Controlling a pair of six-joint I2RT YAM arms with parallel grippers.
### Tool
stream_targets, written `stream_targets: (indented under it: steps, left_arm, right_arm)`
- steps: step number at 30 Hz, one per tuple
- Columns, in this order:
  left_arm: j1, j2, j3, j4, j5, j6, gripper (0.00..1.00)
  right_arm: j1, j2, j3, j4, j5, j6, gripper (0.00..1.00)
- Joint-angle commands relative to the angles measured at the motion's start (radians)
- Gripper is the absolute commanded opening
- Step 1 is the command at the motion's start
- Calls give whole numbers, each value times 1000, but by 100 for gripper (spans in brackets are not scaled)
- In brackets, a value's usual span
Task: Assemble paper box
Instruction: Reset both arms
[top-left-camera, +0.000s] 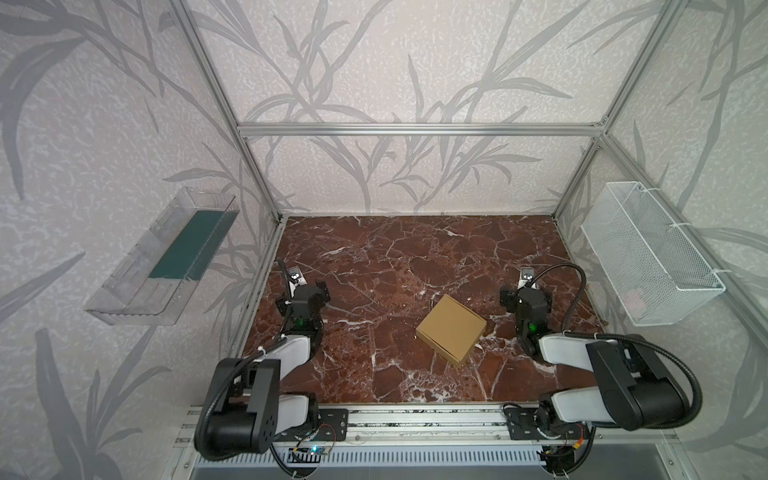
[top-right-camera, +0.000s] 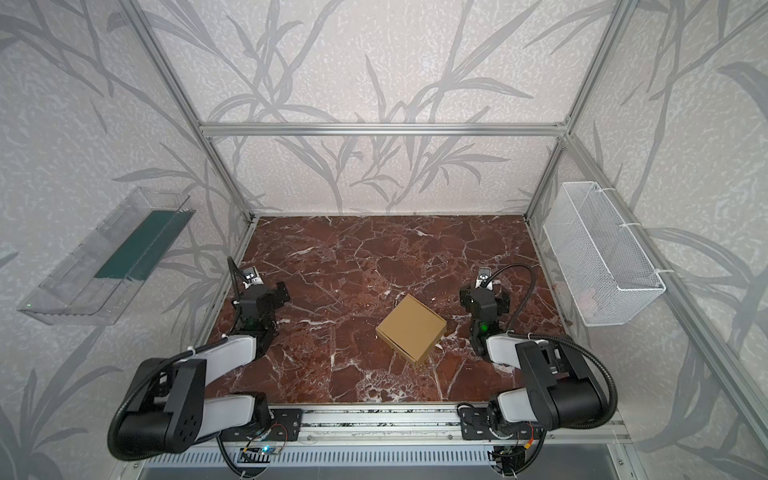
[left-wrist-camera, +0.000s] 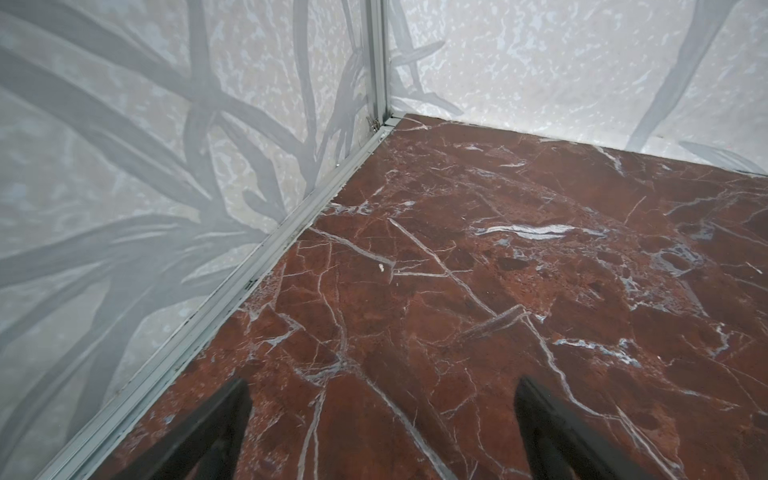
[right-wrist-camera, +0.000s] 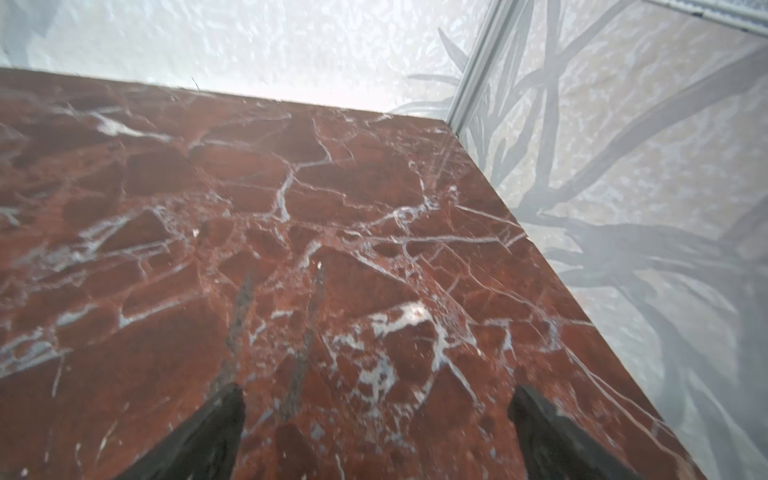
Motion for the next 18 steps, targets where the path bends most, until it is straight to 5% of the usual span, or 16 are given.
stream_targets:
  steps: [1, 3, 6, 8, 10, 18]
  left_arm:
    - [11, 88, 7, 177, 57, 24, 99]
    - [10, 165, 3, 250, 84, 38, 99]
    - [0, 259, 33, 319, 88, 74, 99]
    - [-1, 240, 43, 269, 84, 62, 99]
    - [-5, 263, 29, 336, 76, 81, 99]
    - [-16, 259, 31, 326, 33, 77, 99]
  right_arm:
    - [-33, 55, -15, 199, -114, -9, 99]
    - [-63, 23, 47, 30, -219, 6, 99]
    - [-84, 98, 83, 39, -304, -6, 99]
    - [-78, 160, 44, 187, -304, -21, 99]
    - [-79, 114, 83, 48, -310, -11, 99]
    - [-76, 148, 61, 149, -301, -21, 99]
